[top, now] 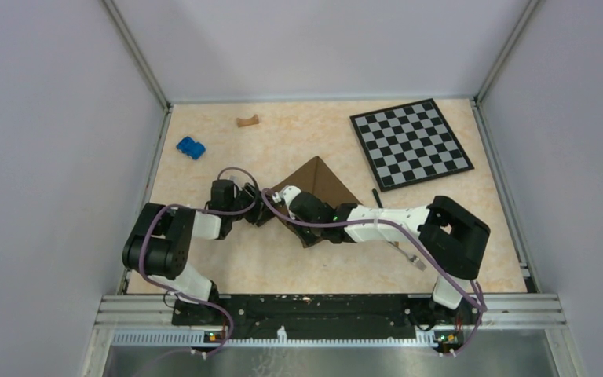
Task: Fold the napkin into a case and place the utensils inside
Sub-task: Pick up the upper triangle-folded napkin from the center of the board.
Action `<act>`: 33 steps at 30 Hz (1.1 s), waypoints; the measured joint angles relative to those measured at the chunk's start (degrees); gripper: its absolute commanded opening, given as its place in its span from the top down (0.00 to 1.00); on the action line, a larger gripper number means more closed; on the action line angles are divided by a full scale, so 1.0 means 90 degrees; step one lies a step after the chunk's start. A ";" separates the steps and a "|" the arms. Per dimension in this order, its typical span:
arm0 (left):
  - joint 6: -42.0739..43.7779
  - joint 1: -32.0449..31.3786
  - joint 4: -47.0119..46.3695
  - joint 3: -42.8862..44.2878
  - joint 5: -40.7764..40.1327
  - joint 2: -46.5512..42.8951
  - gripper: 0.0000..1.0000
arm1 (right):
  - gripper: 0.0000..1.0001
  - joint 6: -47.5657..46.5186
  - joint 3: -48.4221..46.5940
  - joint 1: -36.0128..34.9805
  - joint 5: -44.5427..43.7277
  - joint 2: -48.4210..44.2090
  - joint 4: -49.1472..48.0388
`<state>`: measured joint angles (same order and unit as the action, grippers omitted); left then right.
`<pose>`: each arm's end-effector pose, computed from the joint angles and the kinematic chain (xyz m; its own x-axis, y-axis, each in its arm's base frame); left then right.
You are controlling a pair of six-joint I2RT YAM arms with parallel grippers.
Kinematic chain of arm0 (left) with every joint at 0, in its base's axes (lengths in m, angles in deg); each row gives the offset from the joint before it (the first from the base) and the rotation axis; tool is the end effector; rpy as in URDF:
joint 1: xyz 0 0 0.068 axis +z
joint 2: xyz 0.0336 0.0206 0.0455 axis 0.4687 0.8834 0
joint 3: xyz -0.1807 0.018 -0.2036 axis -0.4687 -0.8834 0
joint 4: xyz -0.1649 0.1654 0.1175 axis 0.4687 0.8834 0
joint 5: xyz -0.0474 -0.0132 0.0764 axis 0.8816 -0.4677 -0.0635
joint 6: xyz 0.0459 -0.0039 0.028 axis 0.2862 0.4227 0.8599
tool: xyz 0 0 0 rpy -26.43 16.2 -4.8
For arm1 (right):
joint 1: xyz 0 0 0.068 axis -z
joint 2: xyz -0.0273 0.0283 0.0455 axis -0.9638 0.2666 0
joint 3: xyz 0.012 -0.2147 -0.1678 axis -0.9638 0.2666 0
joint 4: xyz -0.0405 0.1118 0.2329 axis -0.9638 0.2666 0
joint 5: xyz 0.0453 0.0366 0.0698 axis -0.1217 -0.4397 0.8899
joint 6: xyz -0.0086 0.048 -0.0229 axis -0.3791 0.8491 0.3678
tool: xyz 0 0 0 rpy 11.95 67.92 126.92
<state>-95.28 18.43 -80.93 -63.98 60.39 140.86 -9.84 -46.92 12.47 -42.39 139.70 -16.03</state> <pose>0.2516 -0.0600 0.1132 -0.7111 -0.7031 0.0038 -0.3738 0.3735 -0.8490 0.1746 0.3213 0.1818 -0.5227 -0.5505 -0.6509 -0.7550 0.6535 0.0536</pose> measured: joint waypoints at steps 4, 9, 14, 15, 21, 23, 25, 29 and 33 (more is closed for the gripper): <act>0.0070 -0.0002 -0.0095 0.0138 -0.0090 0.0209 0.53 | 1.00 -0.0007 0.0039 0.0000 0.0022 -0.0005 -0.0070; 0.0296 -0.0005 -0.0046 0.0185 -0.0311 0.0255 0.72 | 1.00 -0.0034 0.0073 0.0000 0.0024 -0.0012 -0.0168; 0.0532 -0.0002 0.0109 0.0262 -0.0481 0.0267 0.96 | 0.87 -0.0194 0.0172 -0.0007 0.0019 -0.0015 -0.0211; 0.0580 -0.0005 0.0151 0.0272 -0.0481 0.0265 0.97 | 0.84 -0.0223 0.0172 -0.0019 0.0010 -0.0015 -0.0211; 0.0663 -0.0002 0.0459 0.0291 -0.0474 0.0080 1.00 | 0.48 -0.0498 0.0170 -0.0189 -0.0192 -0.0015 -0.0204; 0.0665 -0.0002 0.0573 0.0291 -0.0474 -0.0070 1.00 | 0.42 -0.0554 0.0170 -0.0272 -0.0272 -0.0015 -0.0209; 0.0663 -0.0002 0.0680 0.0291 -0.0474 -0.0211 1.00 | 0.40 -0.0634 0.0155 -0.0362 -0.0357 -0.0015 -0.0209; 0.0661 -0.0002 0.0818 0.0291 -0.0471 -0.0413 1.00 | 0.39 -0.0738 -0.0058 -0.0503 -0.0505 0.0053 -0.0165; 0.0661 -0.0002 0.0874 0.0291 -0.0471 -0.0447 1.00 | 0.44 -0.0816 -0.0398 -0.0614 -0.0729 0.0306 -0.0233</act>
<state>-89.34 18.41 -73.06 -61.36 56.15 136.84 -17.19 -50.51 6.94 -48.95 142.46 -18.13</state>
